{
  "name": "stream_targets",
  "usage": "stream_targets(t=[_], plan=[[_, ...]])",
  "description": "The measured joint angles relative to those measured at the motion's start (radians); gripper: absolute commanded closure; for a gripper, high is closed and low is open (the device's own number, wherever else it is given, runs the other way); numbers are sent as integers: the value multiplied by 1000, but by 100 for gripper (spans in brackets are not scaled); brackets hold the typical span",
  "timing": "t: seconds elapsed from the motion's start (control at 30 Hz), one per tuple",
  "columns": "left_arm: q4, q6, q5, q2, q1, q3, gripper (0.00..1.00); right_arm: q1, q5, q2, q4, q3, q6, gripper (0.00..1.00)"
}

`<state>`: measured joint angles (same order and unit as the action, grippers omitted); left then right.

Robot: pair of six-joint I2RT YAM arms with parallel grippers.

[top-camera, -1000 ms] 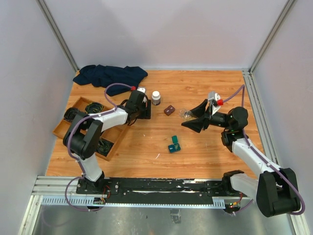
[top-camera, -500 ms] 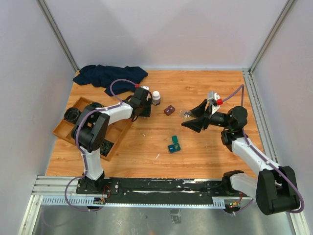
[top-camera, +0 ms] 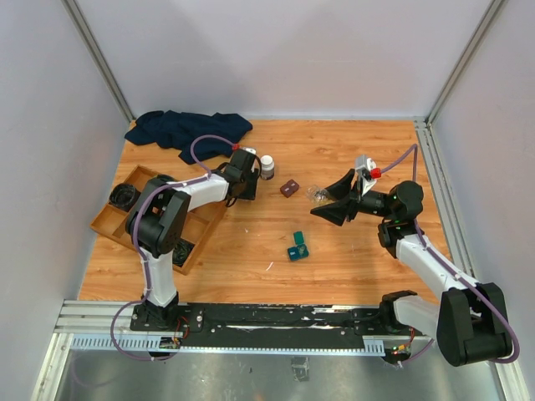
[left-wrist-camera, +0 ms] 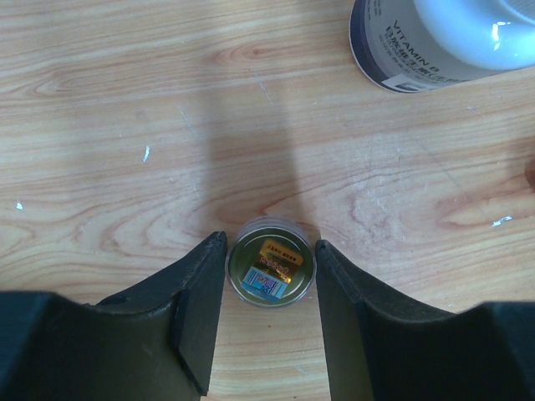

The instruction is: Sort the pills into containers

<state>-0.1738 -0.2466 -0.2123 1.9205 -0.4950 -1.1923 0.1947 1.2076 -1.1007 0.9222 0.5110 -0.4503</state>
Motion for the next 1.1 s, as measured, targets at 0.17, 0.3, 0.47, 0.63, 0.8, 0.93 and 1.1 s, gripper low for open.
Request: stream_targets(t=[0.17,0.3,0.47,0.63,0.8,0.93,1.1], plan=[[-1,0,0,1,0,-1,62,-6,0,0,1,0,-5,99],[-2,-1,4,1,0,-1,80,-13,1,0,2,0,-10,99],[7,-21,74,-58,1,42,85,-25,17,0,3,0,-13,99],[142,-117,310,-344,2,282,87,-27,66,4,-24,3,22,99],[584,-403,652,-634,-5,576,87,-27,137,5,-107,46,73,99],[963,-650,771,-702,-38,717,87,-27,179,17,-321,142,204,99],[1382,-900,815,-673,-89,779,89,-24,200,36,-599,233,401,99]])
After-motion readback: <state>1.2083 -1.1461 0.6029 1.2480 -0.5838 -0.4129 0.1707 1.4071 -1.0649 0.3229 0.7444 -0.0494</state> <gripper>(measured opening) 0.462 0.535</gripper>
